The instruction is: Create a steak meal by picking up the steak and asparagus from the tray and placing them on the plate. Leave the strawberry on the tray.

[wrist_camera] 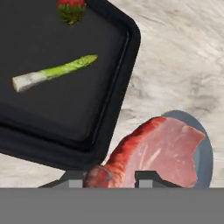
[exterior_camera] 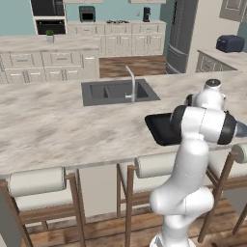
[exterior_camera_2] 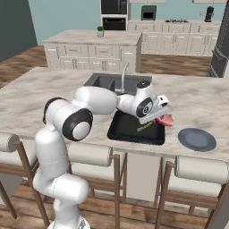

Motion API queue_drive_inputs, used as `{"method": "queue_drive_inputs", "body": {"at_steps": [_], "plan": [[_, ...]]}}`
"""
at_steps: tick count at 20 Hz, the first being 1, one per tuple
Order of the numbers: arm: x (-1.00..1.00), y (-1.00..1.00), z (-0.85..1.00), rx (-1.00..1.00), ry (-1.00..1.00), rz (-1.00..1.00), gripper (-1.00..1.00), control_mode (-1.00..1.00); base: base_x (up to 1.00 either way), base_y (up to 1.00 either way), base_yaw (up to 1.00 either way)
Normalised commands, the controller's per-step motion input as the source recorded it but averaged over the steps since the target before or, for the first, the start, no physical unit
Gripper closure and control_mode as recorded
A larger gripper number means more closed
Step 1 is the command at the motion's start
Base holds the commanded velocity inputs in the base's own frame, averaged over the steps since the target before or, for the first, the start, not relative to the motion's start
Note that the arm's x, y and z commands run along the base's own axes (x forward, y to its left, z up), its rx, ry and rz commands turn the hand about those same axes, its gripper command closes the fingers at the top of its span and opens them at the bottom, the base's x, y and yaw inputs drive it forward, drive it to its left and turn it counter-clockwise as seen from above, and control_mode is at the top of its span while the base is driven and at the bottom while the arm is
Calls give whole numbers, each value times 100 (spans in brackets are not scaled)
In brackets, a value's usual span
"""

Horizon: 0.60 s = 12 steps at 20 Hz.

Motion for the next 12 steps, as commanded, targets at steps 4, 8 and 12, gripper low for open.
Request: {"method": "queue_drive_inputs", "body": {"at_steps": [4, 8, 12], "plan": [[4, -81, -5, 2, 5, -8, 100, -100, 0, 0, 0], [13, -69, -8, 2, 4, -3, 100, -100, 0, 0, 0], [3, -66, -28, 2, 1, 0, 100, -100, 0, 0, 0]]}}
